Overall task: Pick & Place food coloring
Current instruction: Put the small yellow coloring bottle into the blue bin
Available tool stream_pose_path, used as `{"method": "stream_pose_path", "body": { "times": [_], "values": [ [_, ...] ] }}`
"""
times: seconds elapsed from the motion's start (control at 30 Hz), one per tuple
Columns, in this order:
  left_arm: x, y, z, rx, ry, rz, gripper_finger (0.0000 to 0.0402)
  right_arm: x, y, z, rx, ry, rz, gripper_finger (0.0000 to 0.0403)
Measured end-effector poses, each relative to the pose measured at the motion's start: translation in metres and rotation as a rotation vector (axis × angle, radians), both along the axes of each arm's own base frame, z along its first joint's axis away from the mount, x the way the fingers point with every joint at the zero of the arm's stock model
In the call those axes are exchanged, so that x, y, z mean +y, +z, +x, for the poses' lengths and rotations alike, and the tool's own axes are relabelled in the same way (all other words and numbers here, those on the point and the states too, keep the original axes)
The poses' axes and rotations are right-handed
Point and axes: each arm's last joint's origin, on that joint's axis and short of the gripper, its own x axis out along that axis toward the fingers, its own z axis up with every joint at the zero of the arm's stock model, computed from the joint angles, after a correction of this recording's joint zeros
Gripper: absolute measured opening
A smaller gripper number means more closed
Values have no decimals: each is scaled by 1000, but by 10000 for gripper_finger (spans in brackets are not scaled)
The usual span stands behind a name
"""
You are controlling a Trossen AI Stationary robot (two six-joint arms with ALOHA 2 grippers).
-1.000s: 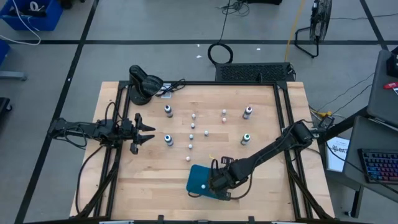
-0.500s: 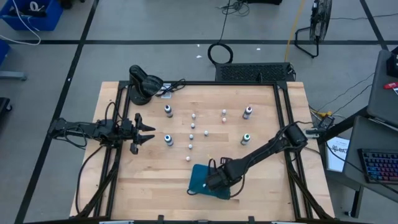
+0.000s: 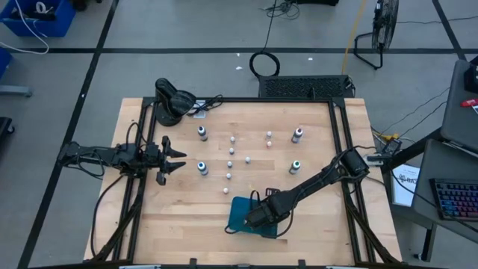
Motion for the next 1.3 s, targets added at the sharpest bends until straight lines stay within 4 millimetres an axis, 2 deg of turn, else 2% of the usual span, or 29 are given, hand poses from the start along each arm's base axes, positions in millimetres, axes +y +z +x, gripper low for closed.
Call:
{"method": "stream_pose_path", "body": {
  "times": [0.4,0.9,1.07,1.3],
  "values": [
    [0,0,0,0,0,0,152,2,2,2,-2,-24,62,83],
    [0,0,0,0,0,0,152,1,3,7,-15,-57,134,159],
    [0,0,0,0,0,0,152,-1,6,7,-18,-80,143,160],
    [0,0,0,0,0,0,152,-1,22,7,-76,-92,167,156]
  ]
}}
